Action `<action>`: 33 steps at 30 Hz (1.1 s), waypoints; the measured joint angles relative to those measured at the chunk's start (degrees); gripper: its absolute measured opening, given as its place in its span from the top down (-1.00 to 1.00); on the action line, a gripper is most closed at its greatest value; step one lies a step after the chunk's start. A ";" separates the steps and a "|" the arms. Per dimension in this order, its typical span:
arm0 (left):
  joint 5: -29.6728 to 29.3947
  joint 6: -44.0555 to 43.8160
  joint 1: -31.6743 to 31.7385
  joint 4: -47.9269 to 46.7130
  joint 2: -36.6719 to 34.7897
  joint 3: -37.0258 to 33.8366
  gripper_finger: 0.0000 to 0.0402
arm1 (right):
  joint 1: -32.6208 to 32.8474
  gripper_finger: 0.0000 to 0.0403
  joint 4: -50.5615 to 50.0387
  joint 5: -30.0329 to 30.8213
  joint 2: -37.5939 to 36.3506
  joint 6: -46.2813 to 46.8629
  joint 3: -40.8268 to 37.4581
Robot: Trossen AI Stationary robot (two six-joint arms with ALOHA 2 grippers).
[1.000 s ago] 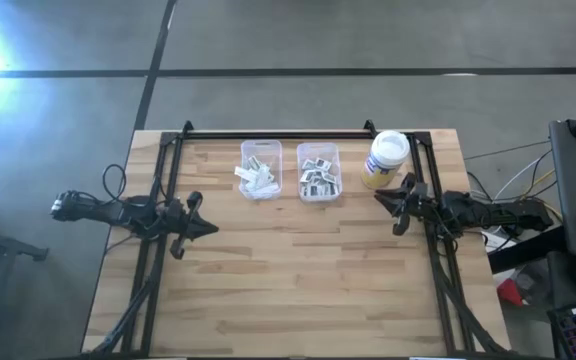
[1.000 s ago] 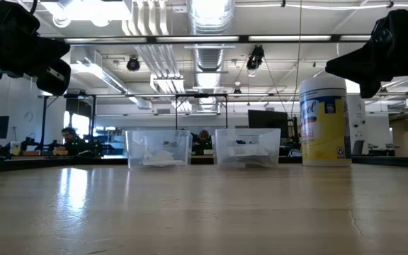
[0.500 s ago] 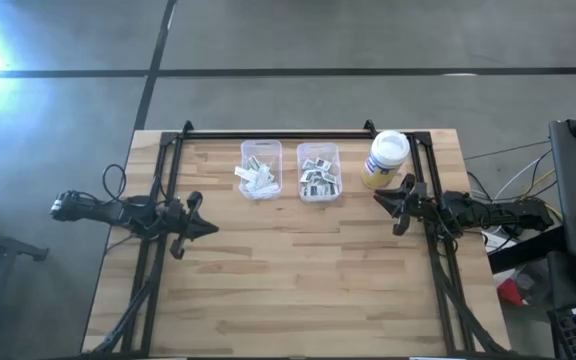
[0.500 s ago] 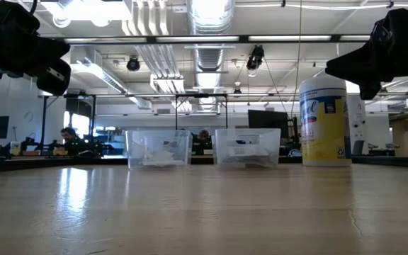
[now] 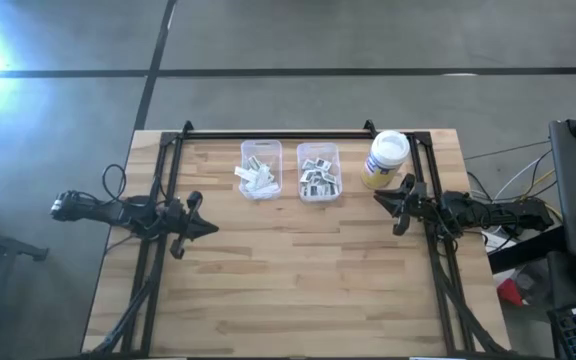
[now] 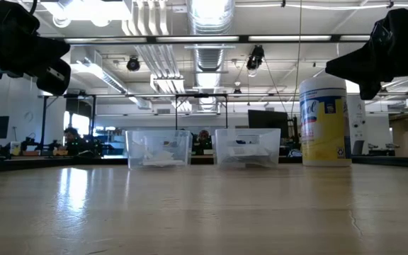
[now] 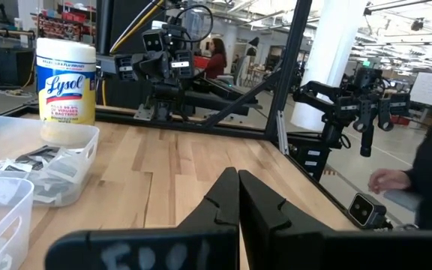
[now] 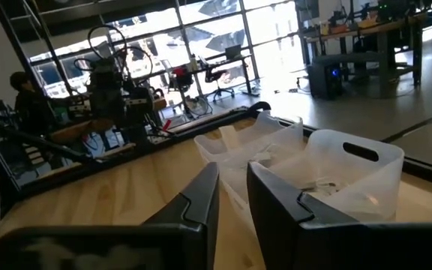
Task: Pick & Place First Aid Supplies
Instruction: Return to Home Position
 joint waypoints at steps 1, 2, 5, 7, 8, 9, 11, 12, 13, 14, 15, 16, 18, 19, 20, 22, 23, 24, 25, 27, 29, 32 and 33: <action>0.00 0.00 -0.02 0.02 0.00 0.00 1.00 | 0.00 0.65 0.00 0.01 0.00 -0.01 0.00; 0.01 0.00 -0.02 0.02 0.00 0.00 1.00 | 0.00 0.65 0.00 0.00 0.01 0.00 0.00; 0.02 0.00 -0.02 0.04 0.01 0.00 1.00 | 0.00 0.62 0.00 0.01 0.00 -0.02 0.00; 0.02 0.00 -0.02 0.04 0.00 0.00 1.00 | 0.00 0.60 0.00 0.01 0.00 -0.02 0.00; 0.02 0.00 -0.02 0.06 0.02 0.00 1.00 | 0.00 0.59 0.00 0.01 0.00 -0.02 0.00; 0.02 0.00 -0.02 0.06 0.00 0.00 1.00 | 0.00 0.59 0.00 0.01 0.00 -0.02 0.00; 0.02 0.00 -0.02 0.09 0.00 0.00 1.00 | 0.00 0.57 0.00 0.01 0.00 -0.02 0.00; 0.02 0.00 -0.02 0.09 0.01 0.00 1.00 | 0.00 0.57 0.00 0.01 0.01 -0.02 0.00; 0.02 0.00 -0.02 0.09 0.00 0.00 1.00 | 0.00 0.57 0.00 0.01 0.00 -0.02 0.00; 0.02 0.00 -0.02 0.11 0.00 0.00 1.00 | 0.00 0.56 0.00 0.01 0.02 -0.02 0.00; 0.02 0.00 -0.02 0.13 0.02 0.00 1.00 | 0.00 0.56 0.00 0.01 0.00 -0.02 0.00; 0.02 0.00 -0.02 0.15 0.02 0.00 1.00 | 0.00 0.56 0.00 0.01 0.02 -0.02 0.00; 0.04 0.00 -0.02 0.21 0.02 0.00 1.00 | 0.00 0.57 0.00 0.01 0.02 -0.02 0.00; 0.04 0.00 -0.02 0.22 0.02 0.00 1.00 | 0.00 0.58 0.00 0.01 0.02 -0.02 0.02; 0.04 0.00 -0.02 0.22 0.01 0.00 1.00 | 0.00 0.58 0.00 0.01 0.02 -0.02 0.00; 0.04 0.01 -0.02 0.22 0.02 0.00 1.00 | 0.00 0.61 0.00 0.01 0.02 -0.02 0.02; 0.04 0.00 -0.02 0.22 0.02 0.00 1.00 | 0.00 0.62 0.00 0.01 0.02 -0.02 0.02; 0.03 0.00 -0.02 0.22 0.00 0.00 1.00 | 0.00 0.63 0.00 0.01 0.02 -0.02 0.02; 0.04 0.00 -0.02 0.22 0.00 0.00 1.00 | 0.00 0.64 0.00 0.01 0.02 -0.02 0.02; 0.04 0.00 -0.02 0.22 0.02 0.00 1.00 | 0.00 0.65 0.00 0.01 0.02 -0.02 0.02; 0.04 0.00 0.00 0.22 0.02 0.00 1.00 | 0.00 0.66 0.00 0.01 0.02 -0.03 0.02; 0.04 0.00 0.02 0.22 0.02 0.00 1.00 | 0.00 0.65 0.00 0.01 0.02 -0.02 0.02; 0.04 0.00 0.02 0.22 0.02 0.00 1.00 | 0.00 0.64 0.00 0.01 0.02 -0.02 0.02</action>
